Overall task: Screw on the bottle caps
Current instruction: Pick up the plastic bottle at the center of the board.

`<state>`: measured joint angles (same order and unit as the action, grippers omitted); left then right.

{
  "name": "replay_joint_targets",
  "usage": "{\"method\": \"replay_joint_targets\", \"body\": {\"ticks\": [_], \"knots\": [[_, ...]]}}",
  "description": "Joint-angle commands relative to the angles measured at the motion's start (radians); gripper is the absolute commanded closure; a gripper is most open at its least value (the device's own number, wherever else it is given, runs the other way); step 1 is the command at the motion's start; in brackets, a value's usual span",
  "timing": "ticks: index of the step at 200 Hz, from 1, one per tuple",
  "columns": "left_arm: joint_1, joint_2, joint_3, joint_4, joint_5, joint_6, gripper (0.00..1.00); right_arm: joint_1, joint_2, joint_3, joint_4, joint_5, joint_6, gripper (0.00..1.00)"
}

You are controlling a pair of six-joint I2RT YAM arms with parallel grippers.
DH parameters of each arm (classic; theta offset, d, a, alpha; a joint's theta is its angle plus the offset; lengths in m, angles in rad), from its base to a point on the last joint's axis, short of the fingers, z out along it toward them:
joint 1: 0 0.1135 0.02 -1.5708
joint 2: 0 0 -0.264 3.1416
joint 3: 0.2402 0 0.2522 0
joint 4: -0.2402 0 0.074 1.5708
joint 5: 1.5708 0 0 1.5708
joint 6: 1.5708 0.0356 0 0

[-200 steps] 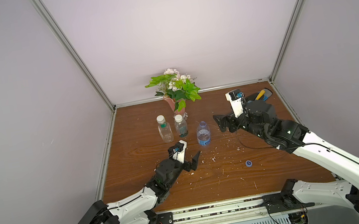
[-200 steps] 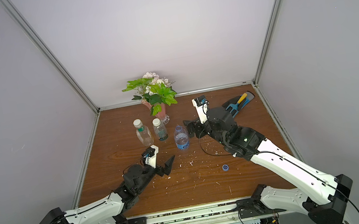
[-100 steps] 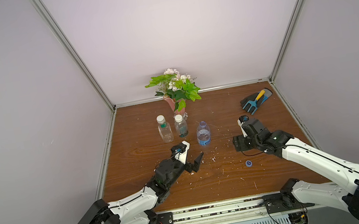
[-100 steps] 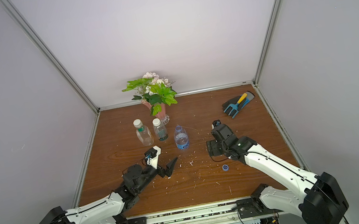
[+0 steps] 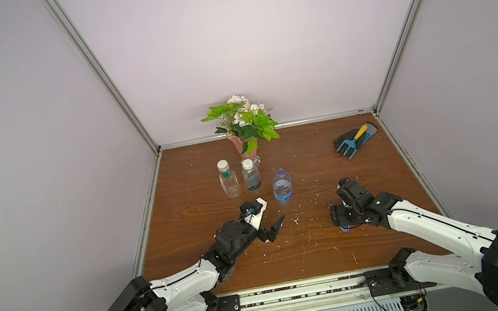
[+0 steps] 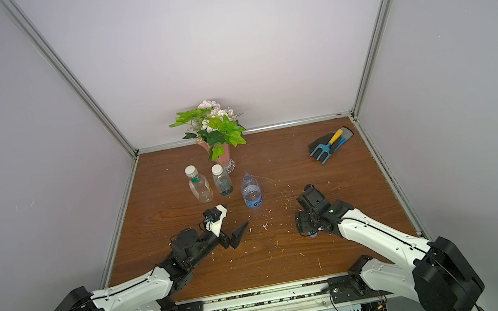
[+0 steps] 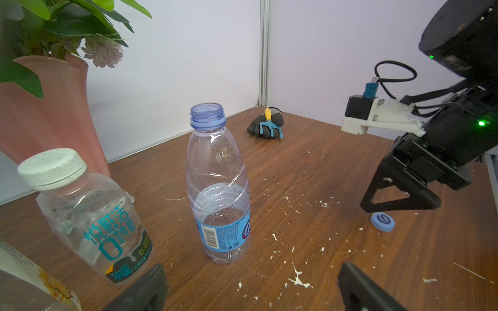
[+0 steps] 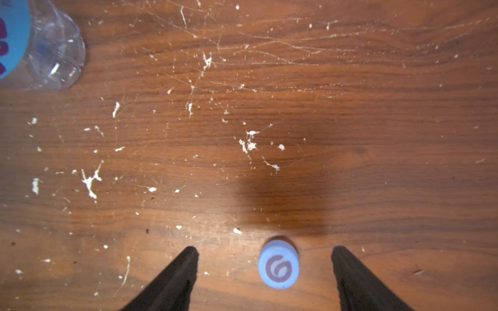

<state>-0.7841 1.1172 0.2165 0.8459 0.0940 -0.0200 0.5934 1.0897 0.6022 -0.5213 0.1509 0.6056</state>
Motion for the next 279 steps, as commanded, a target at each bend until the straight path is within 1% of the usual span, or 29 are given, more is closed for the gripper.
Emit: {"method": "replay_joint_targets", "body": {"ticks": [1,33,66,94,145,186,242,279], "knots": [[0.008,-0.021,0.026,-0.031,0.030,0.036,0.00,-0.001,0.020,-0.030,0.002,-0.012,0.067,0.24],[0.008,-0.037,0.013,-0.043,0.032,0.063,0.00,0.001,0.064,-0.052,-0.018,0.018,0.085,0.34],[0.008,-0.046,-0.001,-0.043,0.034,0.077,0.01,0.005,0.077,-0.066,0.010,-0.007,0.098,0.44],[0.007,-0.051,-0.015,-0.031,0.035,0.075,0.01,0.017,0.097,-0.058,0.003,0.001,0.100,0.51],[0.007,-0.054,-0.022,-0.027,0.033,0.078,0.01,0.067,0.111,-0.051,-0.011,0.022,0.126,0.54],[0.008,-0.050,-0.023,-0.027,0.033,0.080,0.01,0.079,0.133,-0.051,-0.029,0.052,0.130,0.57],[0.007,-0.038,-0.021,-0.020,0.036,0.080,0.01,0.089,0.139,-0.039,-0.035,0.076,0.123,0.68],[0.007,-0.029,-0.017,-0.008,0.044,0.081,0.00,0.092,0.107,0.014,-0.049,0.070,0.099,0.70]]}}
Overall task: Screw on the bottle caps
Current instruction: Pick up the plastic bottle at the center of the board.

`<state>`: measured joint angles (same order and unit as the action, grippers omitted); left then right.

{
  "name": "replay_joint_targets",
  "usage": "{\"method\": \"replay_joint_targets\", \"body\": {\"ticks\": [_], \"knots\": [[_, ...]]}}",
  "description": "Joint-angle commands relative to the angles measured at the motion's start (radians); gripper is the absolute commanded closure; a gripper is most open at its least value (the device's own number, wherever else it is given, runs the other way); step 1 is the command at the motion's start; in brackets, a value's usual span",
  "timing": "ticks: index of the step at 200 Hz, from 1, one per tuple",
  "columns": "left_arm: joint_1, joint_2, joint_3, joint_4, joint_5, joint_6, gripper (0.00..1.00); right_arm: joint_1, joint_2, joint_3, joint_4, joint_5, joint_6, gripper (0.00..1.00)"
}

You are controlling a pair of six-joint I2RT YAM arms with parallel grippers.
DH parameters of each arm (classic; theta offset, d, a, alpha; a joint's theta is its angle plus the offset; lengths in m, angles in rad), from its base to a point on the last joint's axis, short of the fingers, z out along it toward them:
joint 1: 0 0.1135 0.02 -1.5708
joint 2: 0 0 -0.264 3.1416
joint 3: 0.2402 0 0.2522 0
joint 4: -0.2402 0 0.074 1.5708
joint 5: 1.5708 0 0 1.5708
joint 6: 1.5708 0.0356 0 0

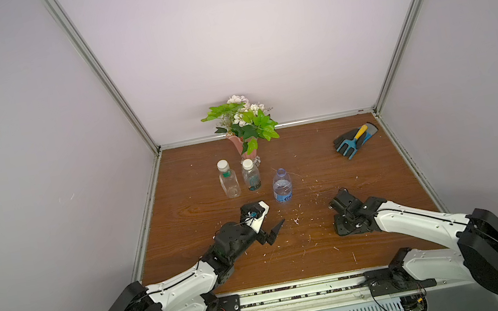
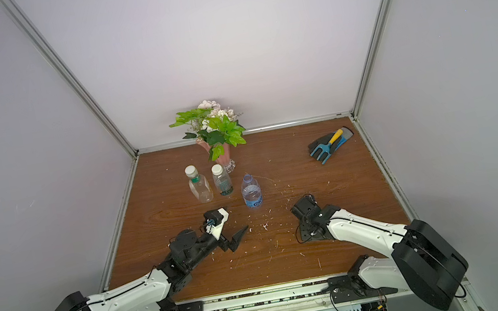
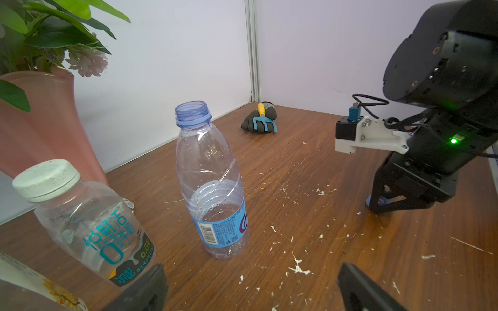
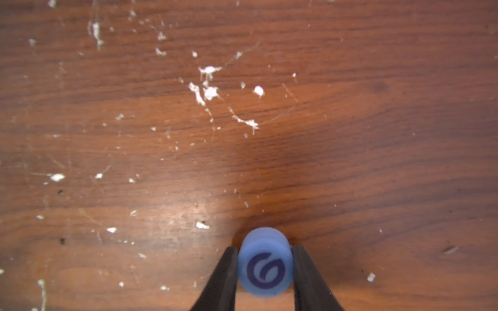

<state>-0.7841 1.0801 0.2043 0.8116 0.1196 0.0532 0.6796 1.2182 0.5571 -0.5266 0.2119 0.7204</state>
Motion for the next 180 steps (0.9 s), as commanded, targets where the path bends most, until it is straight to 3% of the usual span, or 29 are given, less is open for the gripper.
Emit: {"method": "replay_joint_targets", "body": {"ticks": [1,49,88,180], "knots": [[0.008,0.009,-0.005,0.026,0.019,0.008,0.00,0.007,-0.022,0.061,-0.045,0.008,-0.017,0.70],[0.007,0.009,0.003,0.069,0.062,0.021,0.00,0.010,-0.038,0.232,-0.096,-0.014,-0.100,0.71],[0.008,0.024,0.023,0.118,0.096,0.025,0.00,0.012,0.014,0.459,-0.146,-0.067,-0.188,0.72],[0.031,0.172,0.159,0.182,0.033,-0.008,0.05,0.039,0.307,1.008,-0.255,-0.155,-0.355,0.73]]}}
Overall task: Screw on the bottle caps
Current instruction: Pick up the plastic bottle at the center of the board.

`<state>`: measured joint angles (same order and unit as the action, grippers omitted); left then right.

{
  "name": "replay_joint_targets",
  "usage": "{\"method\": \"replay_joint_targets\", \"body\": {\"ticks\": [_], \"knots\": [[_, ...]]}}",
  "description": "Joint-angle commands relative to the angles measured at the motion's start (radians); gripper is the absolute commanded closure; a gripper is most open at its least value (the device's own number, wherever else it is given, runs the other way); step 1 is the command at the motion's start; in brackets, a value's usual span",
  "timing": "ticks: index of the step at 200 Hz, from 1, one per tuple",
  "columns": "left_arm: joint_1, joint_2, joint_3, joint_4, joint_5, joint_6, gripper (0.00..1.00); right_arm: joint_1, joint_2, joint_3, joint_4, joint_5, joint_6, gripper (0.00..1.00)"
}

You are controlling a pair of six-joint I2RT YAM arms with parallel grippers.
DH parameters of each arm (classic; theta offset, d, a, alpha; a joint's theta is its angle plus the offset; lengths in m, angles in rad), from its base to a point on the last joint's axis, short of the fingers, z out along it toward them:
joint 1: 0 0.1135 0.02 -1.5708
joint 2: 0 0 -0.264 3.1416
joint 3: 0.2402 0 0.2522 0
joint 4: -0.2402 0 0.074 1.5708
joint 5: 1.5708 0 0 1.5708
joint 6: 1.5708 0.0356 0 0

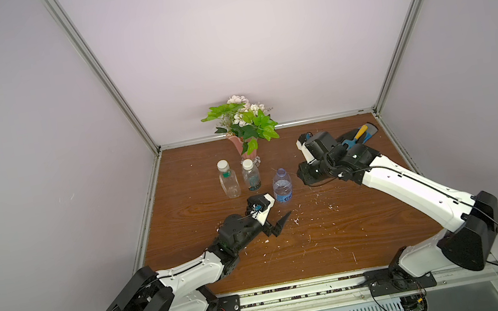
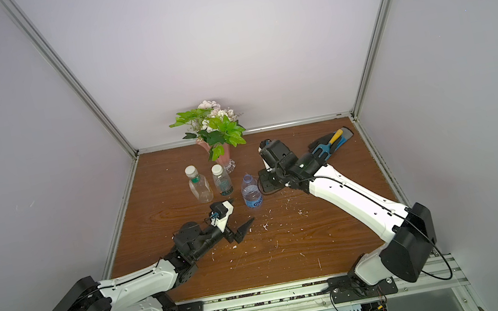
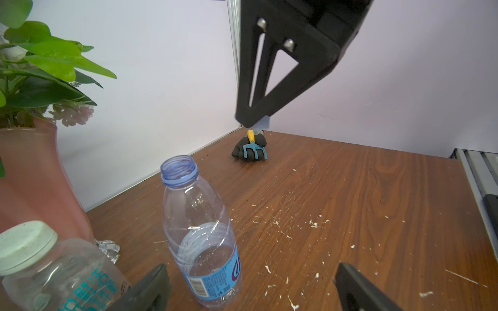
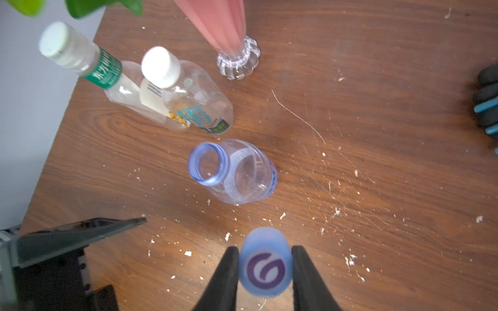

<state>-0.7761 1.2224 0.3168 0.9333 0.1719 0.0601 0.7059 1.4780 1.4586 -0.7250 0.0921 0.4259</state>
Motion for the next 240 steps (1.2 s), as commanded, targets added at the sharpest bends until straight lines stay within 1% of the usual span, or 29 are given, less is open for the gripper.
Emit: {"method": "replay_joint_targets", "body": {"ticks": [1,19,47,88,138,240], "knots": [[0.025,0.032,0.047,0.061,-0.019,-0.017,0.06,0.014,0.051,0.110,-0.058,-0.035,-0.062,0.73],[0.043,0.062,0.067,0.087,-0.003,-0.035,0.07,0.022,0.108,0.181,-0.081,-0.038,-0.084,0.73],[0.053,0.109,0.099,0.102,0.010,-0.031,0.10,0.034,0.192,0.285,-0.133,-0.025,-0.113,0.73],[0.066,0.168,0.131,0.132,0.004,-0.030,0.14,0.046,0.279,0.392,-0.196,-0.010,-0.142,0.73],[0.080,0.230,0.168,0.138,-0.003,-0.031,0.22,0.056,0.336,0.461,-0.249,0.029,-0.159,0.73],[0.088,0.298,0.208,0.142,-0.021,-0.008,0.29,0.065,0.399,0.542,-0.316,0.072,-0.180,0.73]]}}
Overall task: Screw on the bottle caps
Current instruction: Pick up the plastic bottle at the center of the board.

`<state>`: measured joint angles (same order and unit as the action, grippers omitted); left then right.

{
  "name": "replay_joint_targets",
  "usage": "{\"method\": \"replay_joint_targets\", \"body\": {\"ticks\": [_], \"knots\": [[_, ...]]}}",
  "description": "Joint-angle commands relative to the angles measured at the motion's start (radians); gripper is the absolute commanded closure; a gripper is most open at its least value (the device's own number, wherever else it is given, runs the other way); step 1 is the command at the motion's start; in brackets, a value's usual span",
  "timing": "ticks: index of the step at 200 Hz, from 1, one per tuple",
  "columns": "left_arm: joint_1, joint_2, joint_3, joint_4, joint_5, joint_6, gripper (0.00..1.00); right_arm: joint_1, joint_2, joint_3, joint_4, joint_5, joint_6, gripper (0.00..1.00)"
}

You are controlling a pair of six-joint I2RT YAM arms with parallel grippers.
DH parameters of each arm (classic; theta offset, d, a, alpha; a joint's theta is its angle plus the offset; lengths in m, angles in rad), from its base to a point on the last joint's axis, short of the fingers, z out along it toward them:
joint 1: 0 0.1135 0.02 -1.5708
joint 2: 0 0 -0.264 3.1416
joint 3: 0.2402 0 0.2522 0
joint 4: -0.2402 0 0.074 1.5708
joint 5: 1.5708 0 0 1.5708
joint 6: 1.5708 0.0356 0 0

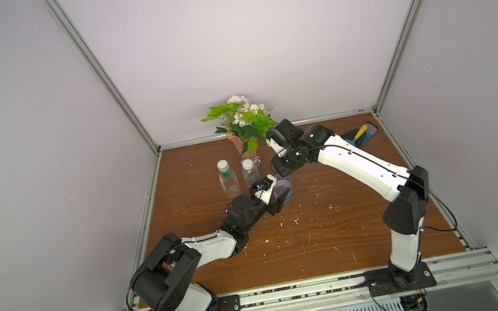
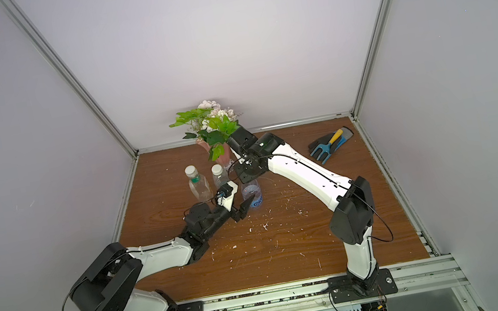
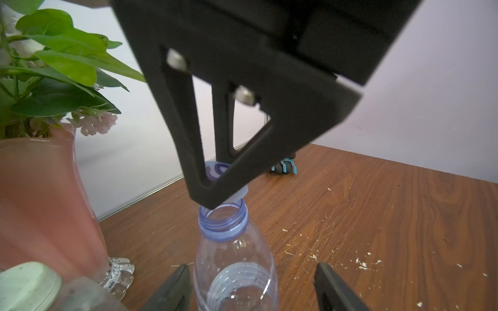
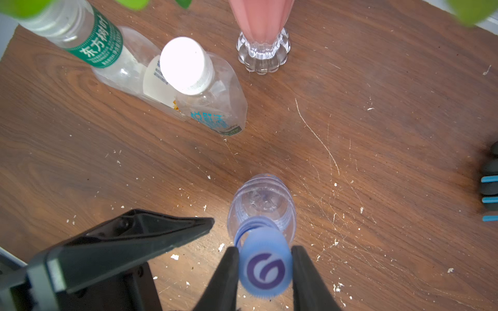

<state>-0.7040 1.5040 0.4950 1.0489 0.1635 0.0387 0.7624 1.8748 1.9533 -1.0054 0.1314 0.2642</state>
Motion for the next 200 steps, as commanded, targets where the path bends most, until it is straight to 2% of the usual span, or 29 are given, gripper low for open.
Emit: {"method": "replay_joint_targets", "body": {"ticks": [1,200], "knots": [[0.016,0.017,0.030,0.027,-0.013,0.012,0.29,0.008,0.003,0.047,-0.036,0.032,-0.019,0.73],[0.019,0.082,0.052,0.035,-0.017,0.022,0.41,0.015,0.034,0.044,-0.059,0.023,-0.029,0.72]]}}
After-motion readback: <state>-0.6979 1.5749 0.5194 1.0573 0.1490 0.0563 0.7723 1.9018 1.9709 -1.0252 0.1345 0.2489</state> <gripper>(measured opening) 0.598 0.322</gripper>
